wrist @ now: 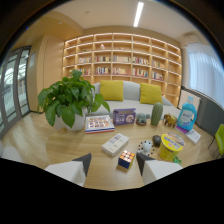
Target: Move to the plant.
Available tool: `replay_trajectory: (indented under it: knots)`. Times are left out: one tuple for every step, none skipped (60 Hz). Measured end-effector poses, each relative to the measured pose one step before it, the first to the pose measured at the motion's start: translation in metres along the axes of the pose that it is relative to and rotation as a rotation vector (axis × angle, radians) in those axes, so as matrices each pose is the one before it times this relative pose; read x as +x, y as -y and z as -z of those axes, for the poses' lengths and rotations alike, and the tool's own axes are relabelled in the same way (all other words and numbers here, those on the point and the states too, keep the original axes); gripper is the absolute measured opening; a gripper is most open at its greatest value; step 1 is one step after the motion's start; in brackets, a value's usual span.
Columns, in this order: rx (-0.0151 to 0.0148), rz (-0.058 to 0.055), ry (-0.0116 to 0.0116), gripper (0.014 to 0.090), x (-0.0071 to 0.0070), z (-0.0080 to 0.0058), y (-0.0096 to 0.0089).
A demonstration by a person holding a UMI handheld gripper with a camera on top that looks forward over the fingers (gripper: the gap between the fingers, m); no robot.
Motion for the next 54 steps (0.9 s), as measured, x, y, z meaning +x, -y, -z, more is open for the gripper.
replay_trajectory:
  knots:
    - [0.00067, 0.0007, 0.00762, 0.0854, -0.00742, -0.00142, 0.00082]
    - [0.00044, 0.0010, 0.00762, 0.0854, -0.00762, -0.00177, 0.00101]
    - [0.00046, 0.0007, 0.00940, 0.0855, -0.00675, -0.00290, 0.00090]
    - [-0.00046, 0.0022, 0.00689, 0.0854, -0.00891, -0.00092, 0.00122]
    - [0.00102, 0.0012, 0.00924, 0.0854, -0.00672, -0.00290, 0.00105]
    - [0.00001, 0.0014, 0.00800, 0.0854, -0.00778, -0.00235, 0.00140]
    - [-0.00007, 0.0012, 0.00778, 0.0854, -0.00775, -0.00258, 0.00153]
    - [-0.00015, 0.0017, 0.00820, 0.0853, -0.00749, -0.00261, 0.00147]
    - [0.00029, 0.0017, 0.00848, 0.0851, -0.00760, -0.00276, 0.00145]
    - [0.00086, 0.0012, 0.00851, 0.0853, -0.00760, -0.00317, 0.00193]
    - [0.00157, 0.0013, 0.00763, 0.0852, -0.00812, -0.00378, 0.00201]
    - [0.00013, 0.0016, 0.00763, 0.0854, -0.00789, -0.00141, 0.00279]
    - [0.00106, 0.0014, 0.00767, 0.0854, -0.00667, -0.00304, 0.00227]
    - [0.00233, 0.0011, 0.00722, 0.0854, -0.00586, -0.00499, 0.00196]
    - [0.00139, 0.0008, 0.00607, 0.0856, -0.00654, -0.00345, 0.00285]
    - [0.00241, 0.0011, 0.00571, 0.0854, -0.00643, -0.00349, 0.00291]
    - [0.00215, 0.0013, 0.00556, 0.0853, -0.00623, -0.00399, 0.00282]
    - [0.00066, 0.0012, 0.00445, 0.0852, -0.00851, -0.00117, 0.00417]
    - [0.00202, 0.0022, 0.00416, 0.0852, -0.00418, -0.00653, 0.00185]
    - [0.00142, 0.0011, 0.00480, 0.0853, -0.00550, -0.00417, 0.00289]
    - [0.00124, 0.0006, 0.00539, 0.0852, -0.00694, -0.00184, 0.00415]
    - [0.00234, 0.0016, 0.00538, 0.0852, -0.00522, -0.00467, 0.00259]
    - [0.00215, 0.0016, 0.00499, 0.0853, -0.00489, -0.00482, 0.00271]
    - [0.00202, 0.0011, 0.00424, 0.0853, -0.00470, -0.00466, 0.00290]
    - [0.00179, 0.0010, 0.00358, 0.0854, -0.00603, -0.00340, 0.00343]
    - [0.00326, 0.0018, 0.00326, 0.0854, -0.00206, -0.00809, 0.00186]
    - [0.00256, 0.0010, 0.00415, 0.0856, -0.00449, -0.00459, 0.00305]
    - [0.00253, 0.0005, 0.00428, 0.0855, -0.00442, -0.00484, 0.00297]
    - [0.00186, 0.0000, 0.00323, 0.0855, -0.00345, -0.00484, 0.00290]
    - [0.00145, -0.0001, 0.00211, 0.0857, -0.00304, -0.00493, 0.00259]
    - [0.00120, 0.0001, 0.00116, 0.0855, -0.00266, -0.00486, 0.00268]
    - [0.00049, -0.0008, 0.00162, 0.0854, -0.00473, -0.00151, 0.00355]
    - [0.00252, 0.0005, 0.00141, 0.0856, -0.00069, -0.00595, 0.00077]
    - [0.00036, -0.0010, 0.00040, 0.0855, -0.00202, -0.00568, 0.00320]
    - [0.00024, -0.0003, 0.00086, 0.0855, -0.00178, -0.00472, 0.00234]
    - [0.00093, 0.0007, 0.00154, 0.0856, -0.00172, -0.00305, 0.00148]
    - [0.00068, 0.0008, 0.00115, 0.0855, -0.00226, -0.00510, 0.00243]
    - [0.00137, 0.0004, 0.00177, 0.0855, -0.00185, -0.00383, 0.00219]
    - [0.00159, -0.0002, 0.00134, 0.0855, -0.00178, -0.00367, 0.00210]
    - [0.00169, 0.0003, 0.00111, 0.0855, -0.00086, -0.00252, 0.00121]
    - [-0.00021, 0.0004, -0.00023, 0.0855, -0.00125, -0.00426, 0.00172]
    - [-0.00052, 0.0011, 0.00043, 0.0855, -0.00085, -0.00294, 0.00131]
    - [-0.00063, 0.0005, 0.00049, 0.0855, -0.00064, -0.00295, 0.00090]
    - [0.00045, -0.0002, 0.00031, 0.0855, -0.00177, -0.00204, 0.00048]
    - [-0.00146, 0.0002, -0.00041, 0.0857, -0.00049, -0.00173, 0.00133]
    - [-0.00077, 0.0002, -0.00033, 0.0854, -0.00058, -0.00140, 0.00060]
    - [-0.00075, 0.0002, -0.00034, 0.0853, -0.00004, -0.00144, 0.00043]
    - [-0.00020, -0.0002, 0.00001, 0.0853, -0.00028, -0.00122, 0.00045]
    - [0.00056, -0.0007, 0.00002, 0.0853, -0.00007, -0.00139, 0.00042]
    - [0.00027, -0.0004, -0.00055, 0.0854, 0.00008, -0.00125, 0.00034]
    - [0.00077, -0.0006, -0.00123, 0.0857, 0.00004, -0.00232, 0.00010]
    - [-0.00028, -0.0009, -0.00064, 0.0856, 0.00009, -0.00089, 0.00019]
    - [-0.00037, -0.0007, -0.00053, 0.0856, 0.00022, -0.00100, -0.00009]
    - [-0.00083, -0.0007, -0.00068, 0.0854, 0.00019, -0.00056, -0.00023]
